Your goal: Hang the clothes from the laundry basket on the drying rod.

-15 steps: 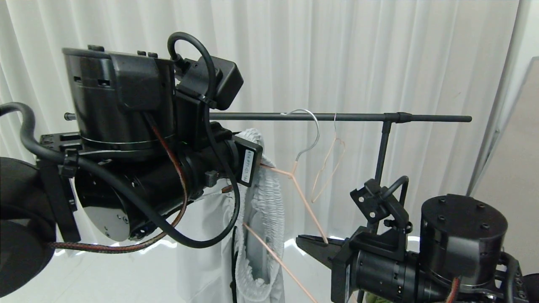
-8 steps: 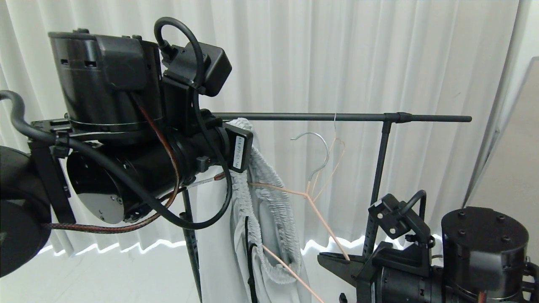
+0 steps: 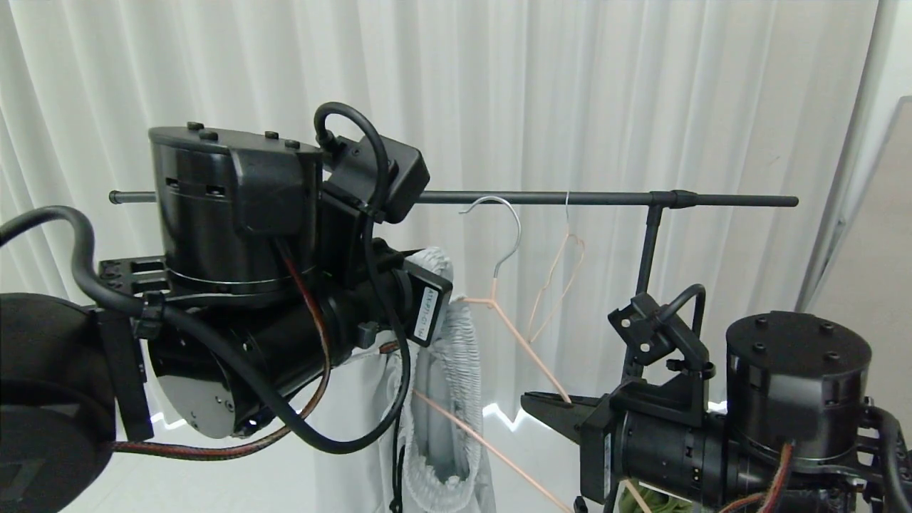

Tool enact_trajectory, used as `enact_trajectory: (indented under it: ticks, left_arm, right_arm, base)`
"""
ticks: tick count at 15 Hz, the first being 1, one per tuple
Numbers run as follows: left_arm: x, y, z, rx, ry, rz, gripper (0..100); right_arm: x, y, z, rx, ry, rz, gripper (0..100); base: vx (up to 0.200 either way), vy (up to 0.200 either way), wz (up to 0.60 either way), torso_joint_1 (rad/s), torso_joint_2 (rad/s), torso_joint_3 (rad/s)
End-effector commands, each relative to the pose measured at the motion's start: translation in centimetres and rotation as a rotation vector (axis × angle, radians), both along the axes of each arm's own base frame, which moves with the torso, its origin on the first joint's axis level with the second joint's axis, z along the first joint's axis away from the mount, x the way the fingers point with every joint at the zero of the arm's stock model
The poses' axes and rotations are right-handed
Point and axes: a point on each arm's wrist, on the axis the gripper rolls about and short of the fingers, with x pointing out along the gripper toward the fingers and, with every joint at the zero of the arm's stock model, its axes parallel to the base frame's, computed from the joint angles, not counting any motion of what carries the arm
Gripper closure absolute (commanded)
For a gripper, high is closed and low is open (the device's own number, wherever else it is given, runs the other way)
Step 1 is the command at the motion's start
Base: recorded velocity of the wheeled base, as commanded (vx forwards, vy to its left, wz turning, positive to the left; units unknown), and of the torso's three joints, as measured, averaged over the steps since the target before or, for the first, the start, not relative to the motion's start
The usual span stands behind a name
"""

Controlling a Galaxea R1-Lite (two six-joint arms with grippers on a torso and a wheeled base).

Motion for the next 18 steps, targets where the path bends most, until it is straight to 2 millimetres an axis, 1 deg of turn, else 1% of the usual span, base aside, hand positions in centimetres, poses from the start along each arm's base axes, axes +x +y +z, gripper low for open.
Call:
enact_trajectory:
  ticks: [1, 3, 5, 7, 10, 12, 13, 16, 18]
  left_arm:
    - [0.3, -0.9, -0.8, 0.005, 0.003, -0.014, 100]
    - [0.6, -1.5, -1.0, -0.007, -0.010, -0.021, 100]
    - [0.4, -1.7, -1.4, 0.000, -0.002, -0.030, 100]
    - [0.3, -1.4, -1.1, -0.007, -0.009, -0.026, 100]
    - [-0.5, -0.2, -0.5, -0.026, -0.021, -0.015, 100]
    - [-1.5, 0.4, -1.4, -0.002, -0.003, -0.031, 100]
    - [-1.9, 0.3, -1.7, 0.000, -0.002, -0.043, 100]
    - [-2.1, -0.1, -1.3, -0.022, -0.036, -0.061, 100]
    - [-2.2, -0.1, -1.3, -0.018, -0.039, -0.065, 100]
  right_arm:
    - [0.2, 0.4, 0.1, -0.003, 0.002, 0.003, 100]
    - [0.1, 0.4, 0.2, -0.002, 0.001, 0.005, 100]
    - [0.2, 0.3, 0.1, -0.004, 0.004, 0.001, 100]
    - [0.5, -0.1, 0.4, 0.007, -0.007, -0.018, 100]
    - [0.4, -1.1, 1.7, 0.042, -0.044, -0.037, 100]
    - [0.2, -1.6, 2.7, 0.074, -0.068, -0.039, 100]
    - [0.0, -1.7, 3.0, 0.086, -0.090, -0.031, 100]
    - [-0.1, -1.7, 3.2, 0.106, -0.160, -0.010, 100]
    - [-0.1, -1.7, 3.5, 0.133, -0.176, 0.005, 100]
  base:
    - [0.000, 0.000, 0.00, 0.000, 0.00, 0.000]
    - [0.000, 0.000, 0.00, 0.000, 0.00, 0.000]
    - [0.000, 0.000, 0.00, 0.000, 0.00, 0.000]
    - [0.000, 0.000, 0.00, 0.000, 0.00, 0.000]
    - [0.000, 0.000, 0.00, 0.000, 0.00, 0.000]
    - [0.000, 0.000, 0.00, 0.000, 0.00, 0.000]
    - [0.000, 0.000, 0.00, 0.000, 0.00, 0.000]
    - [0.000, 0.000, 0.00, 0.000, 0.00, 0.000]
    - [0.000, 0.000, 0.00, 0.000, 0.00, 0.000]
